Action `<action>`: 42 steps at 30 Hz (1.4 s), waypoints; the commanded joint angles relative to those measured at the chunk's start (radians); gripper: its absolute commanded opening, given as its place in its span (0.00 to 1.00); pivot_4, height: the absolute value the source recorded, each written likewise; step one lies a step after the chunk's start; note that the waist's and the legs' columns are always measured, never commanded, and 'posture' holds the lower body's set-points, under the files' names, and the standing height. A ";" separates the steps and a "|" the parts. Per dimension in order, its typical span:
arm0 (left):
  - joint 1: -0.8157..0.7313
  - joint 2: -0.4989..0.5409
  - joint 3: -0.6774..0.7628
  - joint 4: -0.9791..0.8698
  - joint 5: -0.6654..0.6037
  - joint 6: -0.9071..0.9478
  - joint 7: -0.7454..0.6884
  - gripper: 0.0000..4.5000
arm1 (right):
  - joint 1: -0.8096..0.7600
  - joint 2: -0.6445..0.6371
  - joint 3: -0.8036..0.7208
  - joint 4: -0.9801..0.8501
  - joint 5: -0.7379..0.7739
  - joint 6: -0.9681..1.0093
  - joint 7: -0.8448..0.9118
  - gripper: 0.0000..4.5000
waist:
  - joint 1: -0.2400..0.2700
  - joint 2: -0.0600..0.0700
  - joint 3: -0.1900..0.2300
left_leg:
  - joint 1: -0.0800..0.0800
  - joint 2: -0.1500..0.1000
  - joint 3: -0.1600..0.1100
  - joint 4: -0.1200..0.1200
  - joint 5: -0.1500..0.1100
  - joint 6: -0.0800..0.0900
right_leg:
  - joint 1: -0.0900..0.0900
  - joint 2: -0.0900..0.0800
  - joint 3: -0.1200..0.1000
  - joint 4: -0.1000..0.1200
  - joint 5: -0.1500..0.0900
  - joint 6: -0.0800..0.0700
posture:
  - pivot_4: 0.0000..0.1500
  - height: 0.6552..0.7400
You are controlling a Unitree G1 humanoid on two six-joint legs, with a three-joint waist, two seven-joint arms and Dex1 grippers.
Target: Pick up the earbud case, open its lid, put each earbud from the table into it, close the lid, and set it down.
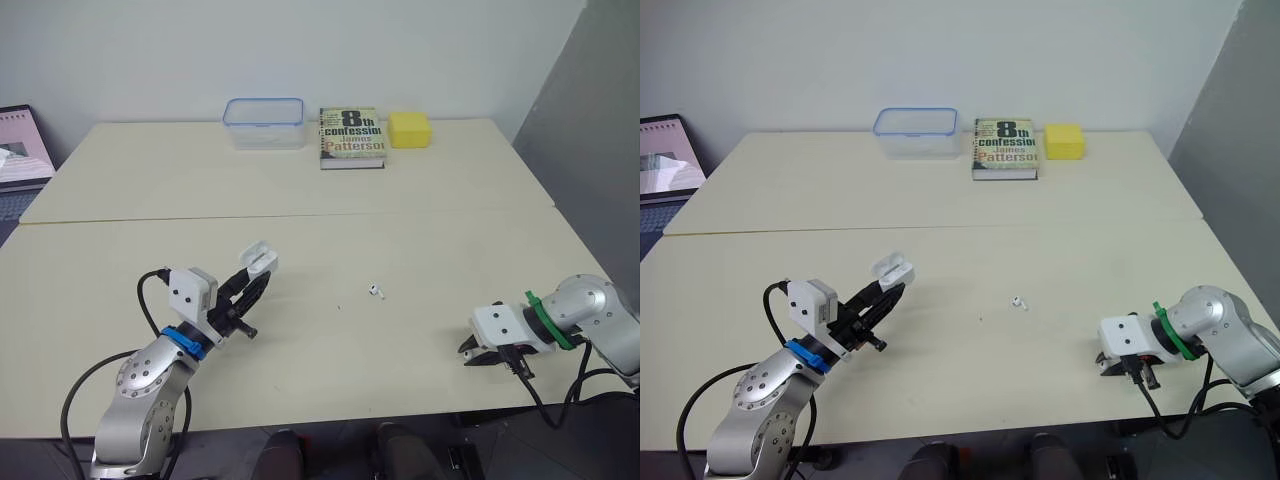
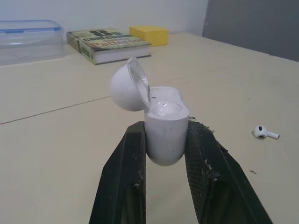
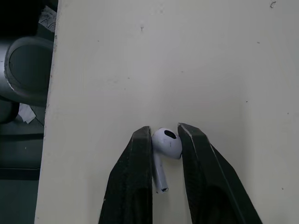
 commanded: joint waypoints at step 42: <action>0.002 0.002 -0.025 -0.052 0.002 -0.004 0.015 0.17 | -0.005 -0.090 0.070 -0.413 -0.162 0.518 -0.111 0.76 | 0.004 0.000 0.001 | -0.006 -0.001 0.000 -0.001 0.000 -0.001 | -0.004 -0.002 0.000 -0.003 0.001 0.001 | 1.00 0.88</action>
